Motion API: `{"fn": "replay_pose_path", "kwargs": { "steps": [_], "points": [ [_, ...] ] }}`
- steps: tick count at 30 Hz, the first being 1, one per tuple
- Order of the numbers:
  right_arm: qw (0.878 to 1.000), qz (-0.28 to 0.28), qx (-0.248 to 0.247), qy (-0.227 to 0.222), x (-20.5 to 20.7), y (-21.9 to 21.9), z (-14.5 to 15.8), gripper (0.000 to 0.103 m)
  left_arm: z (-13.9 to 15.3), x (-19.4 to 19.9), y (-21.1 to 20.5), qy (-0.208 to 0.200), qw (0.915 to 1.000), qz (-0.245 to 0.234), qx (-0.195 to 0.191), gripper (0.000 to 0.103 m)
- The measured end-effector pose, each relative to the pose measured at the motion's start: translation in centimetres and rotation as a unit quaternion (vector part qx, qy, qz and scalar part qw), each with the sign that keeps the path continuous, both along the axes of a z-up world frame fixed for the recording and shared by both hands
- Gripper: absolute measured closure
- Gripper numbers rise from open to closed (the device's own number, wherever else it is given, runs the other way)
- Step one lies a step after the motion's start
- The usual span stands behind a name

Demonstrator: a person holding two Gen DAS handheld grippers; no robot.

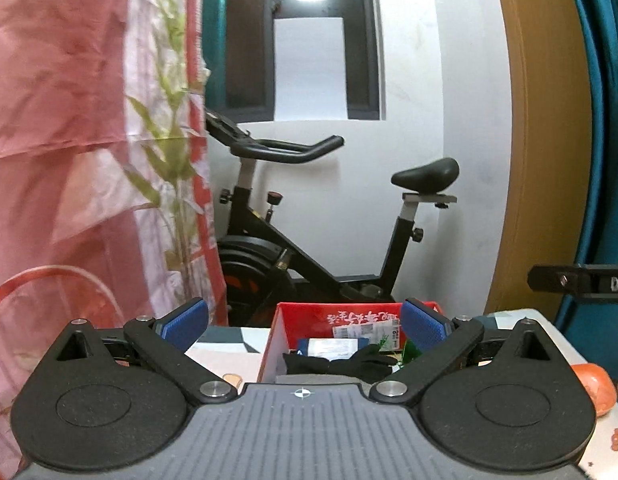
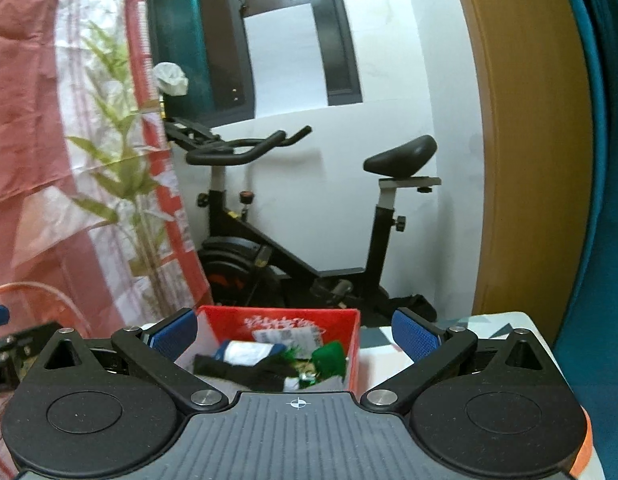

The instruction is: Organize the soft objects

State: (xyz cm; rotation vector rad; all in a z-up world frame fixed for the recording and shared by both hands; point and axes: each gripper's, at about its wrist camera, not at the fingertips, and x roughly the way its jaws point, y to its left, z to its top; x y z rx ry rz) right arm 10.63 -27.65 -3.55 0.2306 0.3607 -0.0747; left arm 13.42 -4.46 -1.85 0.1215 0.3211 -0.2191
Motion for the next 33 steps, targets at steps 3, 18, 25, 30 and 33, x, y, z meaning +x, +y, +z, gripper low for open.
{"fn": "replay_pose_path", "kwargs": {
  "steps": [3,18,25,30,33],
  "points": [
    [1.000,0.006,-0.019,-0.003,-2.4,1.4,0.5,0.000,0.6,-1.8,1.1,0.002,0.9999,0.008,-0.010,0.000],
    [0.998,-0.002,-0.052,-0.020,-12.1,6.7,2.7,0.000,2.5,-10.8,4.4,-0.028,0.9990,0.029,-0.021,0.000],
    [0.998,-0.002,-0.059,-0.024,-14.7,7.4,3.5,0.000,2.8,-13.2,5.2,-0.033,0.9987,0.024,-0.031,0.000],
    [0.998,-0.011,-0.056,-0.024,-15.1,7.2,3.5,0.000,2.5,-13.5,5.1,-0.029,0.9990,0.022,-0.027,0.000],
    [0.998,-0.011,-0.057,-0.025,-15.3,7.1,3.4,0.000,2.5,-13.5,5.2,-0.030,0.9989,0.022,-0.027,0.000]
  ]
}}
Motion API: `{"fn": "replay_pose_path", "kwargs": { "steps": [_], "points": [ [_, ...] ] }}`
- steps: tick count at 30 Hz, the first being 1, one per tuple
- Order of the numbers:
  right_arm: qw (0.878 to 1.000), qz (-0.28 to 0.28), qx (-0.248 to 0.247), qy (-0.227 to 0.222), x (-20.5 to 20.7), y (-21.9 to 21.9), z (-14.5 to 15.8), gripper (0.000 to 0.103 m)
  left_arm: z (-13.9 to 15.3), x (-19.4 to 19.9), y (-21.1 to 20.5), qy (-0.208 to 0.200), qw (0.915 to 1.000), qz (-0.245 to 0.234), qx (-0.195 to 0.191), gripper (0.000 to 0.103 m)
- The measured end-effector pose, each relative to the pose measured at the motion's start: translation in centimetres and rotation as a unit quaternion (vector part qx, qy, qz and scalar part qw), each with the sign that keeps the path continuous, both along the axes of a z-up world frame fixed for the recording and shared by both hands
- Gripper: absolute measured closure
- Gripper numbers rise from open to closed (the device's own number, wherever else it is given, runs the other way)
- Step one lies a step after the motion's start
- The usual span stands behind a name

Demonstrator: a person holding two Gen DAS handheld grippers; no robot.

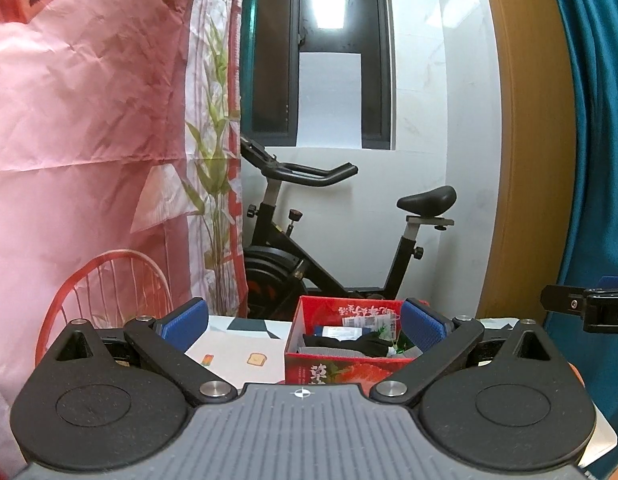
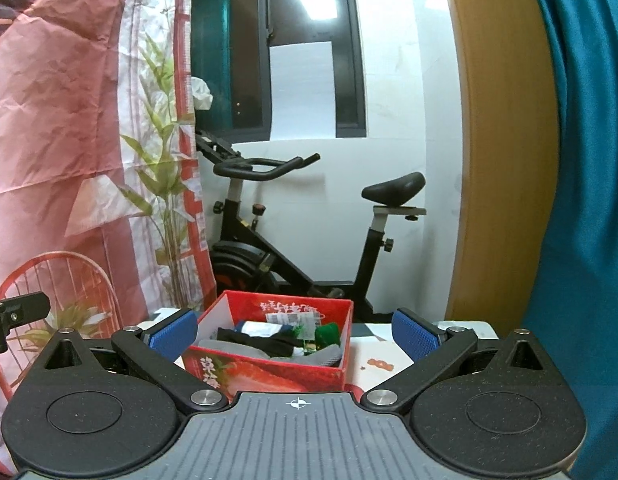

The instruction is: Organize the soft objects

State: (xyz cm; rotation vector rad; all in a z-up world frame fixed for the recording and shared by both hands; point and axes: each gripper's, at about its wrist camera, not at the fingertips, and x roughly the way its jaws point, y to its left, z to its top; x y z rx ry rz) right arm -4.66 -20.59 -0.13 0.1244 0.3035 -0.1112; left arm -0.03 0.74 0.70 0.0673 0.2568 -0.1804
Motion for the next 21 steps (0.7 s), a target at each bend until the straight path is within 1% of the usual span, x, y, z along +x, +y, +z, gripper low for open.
{"fn": "replay_pose_path", "kwargs": {
  "steps": [21],
  "points": [
    [1.000,0.001,0.001,-0.002,-0.07,-0.20,0.04,0.000,-0.14,-0.49,-0.03,0.002,1.0000,0.002,0.000,0.000]
  ]
}}
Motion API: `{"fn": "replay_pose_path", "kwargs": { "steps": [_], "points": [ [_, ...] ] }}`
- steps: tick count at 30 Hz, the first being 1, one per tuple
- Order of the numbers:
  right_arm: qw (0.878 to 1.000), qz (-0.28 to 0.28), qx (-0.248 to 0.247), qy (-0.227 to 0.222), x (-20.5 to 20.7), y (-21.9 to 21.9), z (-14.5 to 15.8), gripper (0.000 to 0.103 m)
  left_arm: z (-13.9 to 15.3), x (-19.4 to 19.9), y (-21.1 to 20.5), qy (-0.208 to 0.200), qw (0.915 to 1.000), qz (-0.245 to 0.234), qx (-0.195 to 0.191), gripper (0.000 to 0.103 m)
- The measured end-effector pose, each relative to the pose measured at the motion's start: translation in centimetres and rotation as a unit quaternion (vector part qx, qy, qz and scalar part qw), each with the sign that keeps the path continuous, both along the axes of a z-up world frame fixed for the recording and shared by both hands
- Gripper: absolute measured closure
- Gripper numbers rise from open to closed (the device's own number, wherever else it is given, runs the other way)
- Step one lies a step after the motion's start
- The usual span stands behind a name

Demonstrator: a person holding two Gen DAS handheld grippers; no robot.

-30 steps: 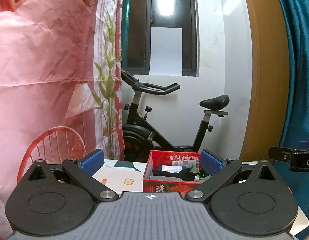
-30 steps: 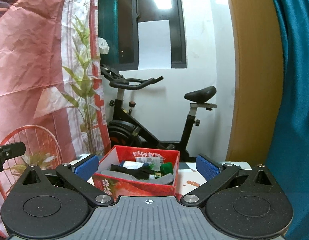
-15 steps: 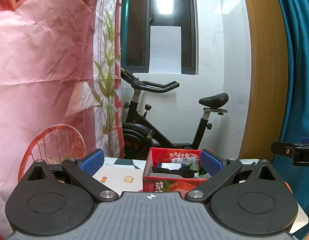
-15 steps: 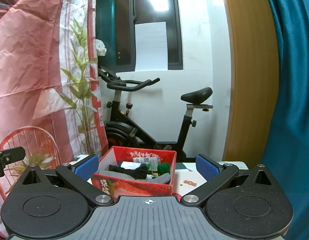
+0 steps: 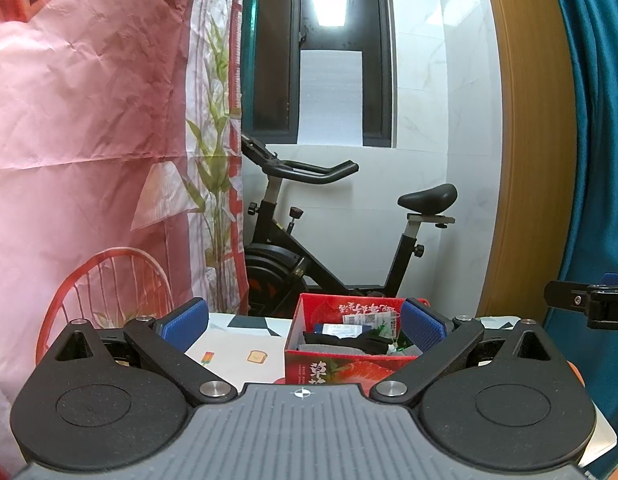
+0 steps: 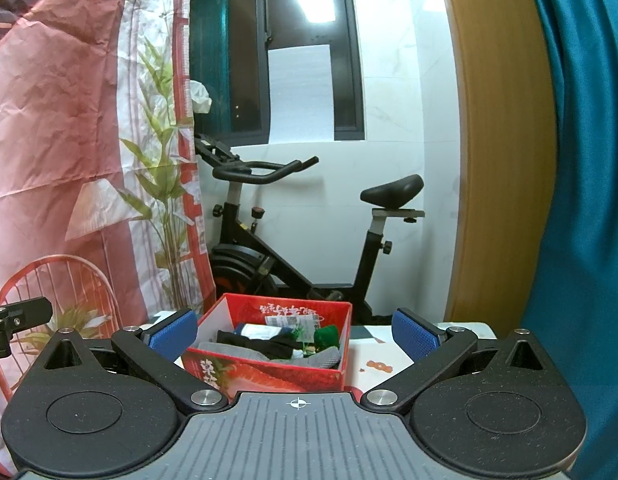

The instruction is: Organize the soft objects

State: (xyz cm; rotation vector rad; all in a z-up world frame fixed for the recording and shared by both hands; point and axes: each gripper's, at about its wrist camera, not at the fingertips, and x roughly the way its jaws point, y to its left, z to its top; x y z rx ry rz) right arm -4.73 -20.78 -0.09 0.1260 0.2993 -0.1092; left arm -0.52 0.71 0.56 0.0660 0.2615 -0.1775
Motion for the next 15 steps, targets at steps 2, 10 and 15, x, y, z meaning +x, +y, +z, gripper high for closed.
{"fn": "replay_pose_path", "kwargs": {
  "steps": [2,10,15],
  "points": [
    [1.000,0.000,0.000,0.000,-0.07,-0.03,0.00,0.000,-0.05,0.01,0.03,0.000,1.0000,0.001,0.000,0.000],
    [1.000,-0.004,0.001,-0.001,-0.07,-0.31,0.50,0.000,-0.08,0.03,0.09,0.001,1.0000,0.001,0.000,0.000],
    [1.000,-0.004,0.002,-0.001,-0.08,-0.34,0.46,0.000,-0.09,0.03,0.12,0.002,1.0000,0.002,0.000,0.000]
  ]
}}
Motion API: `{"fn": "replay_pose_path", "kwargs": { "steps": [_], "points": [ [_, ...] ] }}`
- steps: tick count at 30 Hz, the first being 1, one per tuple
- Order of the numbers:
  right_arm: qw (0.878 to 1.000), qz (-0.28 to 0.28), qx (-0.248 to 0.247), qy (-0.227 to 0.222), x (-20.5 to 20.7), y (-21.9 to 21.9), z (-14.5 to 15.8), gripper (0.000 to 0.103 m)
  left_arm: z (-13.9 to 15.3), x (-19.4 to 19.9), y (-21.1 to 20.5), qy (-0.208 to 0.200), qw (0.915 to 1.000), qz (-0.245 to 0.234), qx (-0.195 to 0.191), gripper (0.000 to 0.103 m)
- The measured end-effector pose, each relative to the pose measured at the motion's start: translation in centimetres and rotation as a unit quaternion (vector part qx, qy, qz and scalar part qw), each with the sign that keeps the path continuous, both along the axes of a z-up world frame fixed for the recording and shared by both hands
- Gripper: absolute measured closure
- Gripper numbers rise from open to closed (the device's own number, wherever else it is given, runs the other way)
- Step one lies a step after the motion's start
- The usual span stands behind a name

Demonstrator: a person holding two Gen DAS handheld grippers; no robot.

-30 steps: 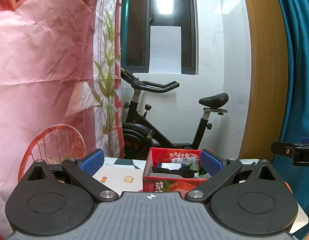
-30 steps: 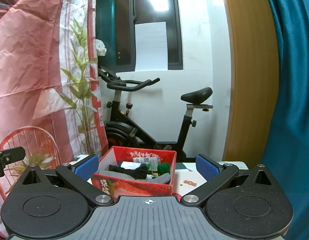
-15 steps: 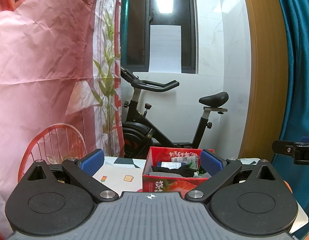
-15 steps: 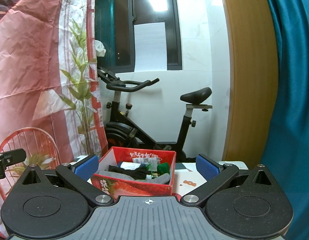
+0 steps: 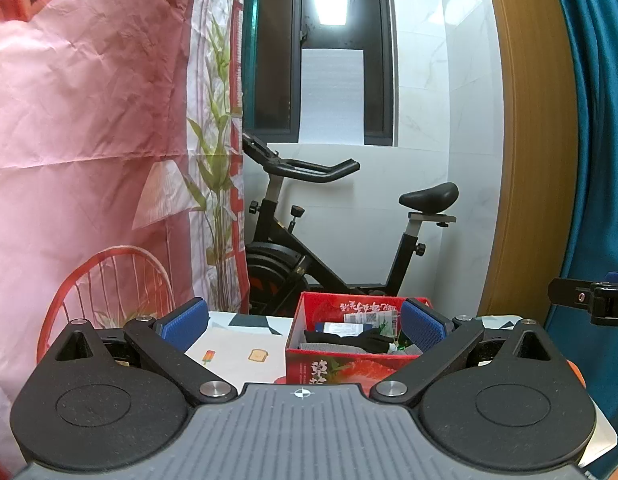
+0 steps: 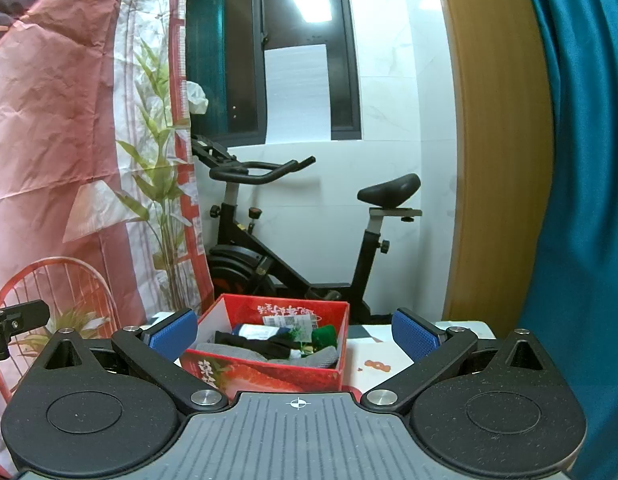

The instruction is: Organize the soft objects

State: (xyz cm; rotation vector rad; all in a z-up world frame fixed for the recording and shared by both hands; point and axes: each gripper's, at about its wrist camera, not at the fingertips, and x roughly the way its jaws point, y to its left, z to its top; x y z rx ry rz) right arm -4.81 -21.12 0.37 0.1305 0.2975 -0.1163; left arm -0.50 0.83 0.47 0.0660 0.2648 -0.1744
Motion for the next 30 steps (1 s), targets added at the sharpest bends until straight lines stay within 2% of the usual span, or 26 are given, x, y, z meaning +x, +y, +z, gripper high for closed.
{"fn": "replay_pose_path", "kwargs": {
  "steps": [30],
  "points": [
    [1.000,-0.005,0.002,0.005,-0.10,-0.68,-0.33,0.000,-0.24,0.01,0.15,0.005,1.0000,-0.004,0.001,0.000]
  ]
}}
